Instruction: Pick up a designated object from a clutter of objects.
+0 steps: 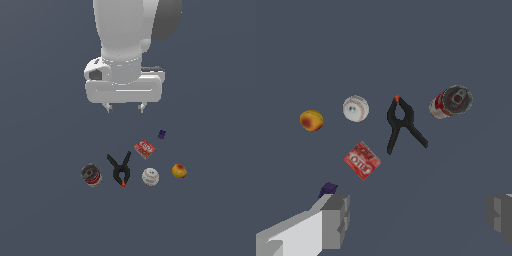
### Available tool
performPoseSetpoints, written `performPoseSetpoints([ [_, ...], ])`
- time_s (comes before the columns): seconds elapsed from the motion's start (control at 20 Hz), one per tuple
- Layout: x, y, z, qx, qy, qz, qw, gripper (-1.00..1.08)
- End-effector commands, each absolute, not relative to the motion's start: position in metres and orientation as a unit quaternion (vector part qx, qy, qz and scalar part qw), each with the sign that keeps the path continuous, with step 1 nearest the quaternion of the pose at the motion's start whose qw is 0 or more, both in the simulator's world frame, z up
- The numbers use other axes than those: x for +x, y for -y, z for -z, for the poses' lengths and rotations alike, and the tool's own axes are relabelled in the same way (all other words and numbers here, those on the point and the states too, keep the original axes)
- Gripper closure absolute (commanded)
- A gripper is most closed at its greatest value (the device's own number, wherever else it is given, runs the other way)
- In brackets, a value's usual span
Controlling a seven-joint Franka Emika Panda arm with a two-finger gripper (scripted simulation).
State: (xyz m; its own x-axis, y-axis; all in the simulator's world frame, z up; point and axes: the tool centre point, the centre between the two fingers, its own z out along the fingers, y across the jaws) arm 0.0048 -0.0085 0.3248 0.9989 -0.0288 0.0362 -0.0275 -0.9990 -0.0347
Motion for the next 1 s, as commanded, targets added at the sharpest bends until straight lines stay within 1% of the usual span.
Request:
performPoseSetpoints([
  [0.0,0.005,0.009,-0.325,-1.0,-0.014,0.018,0.017,-0.92],
  [0.6,-0.002,0.009,-0.334,-1.0,0.001,0.017,0.004,-0.92],
  [0.95,0.009,0.016,-0.324,-1.0,-0.02,0.016,0.006,-0.92],
])
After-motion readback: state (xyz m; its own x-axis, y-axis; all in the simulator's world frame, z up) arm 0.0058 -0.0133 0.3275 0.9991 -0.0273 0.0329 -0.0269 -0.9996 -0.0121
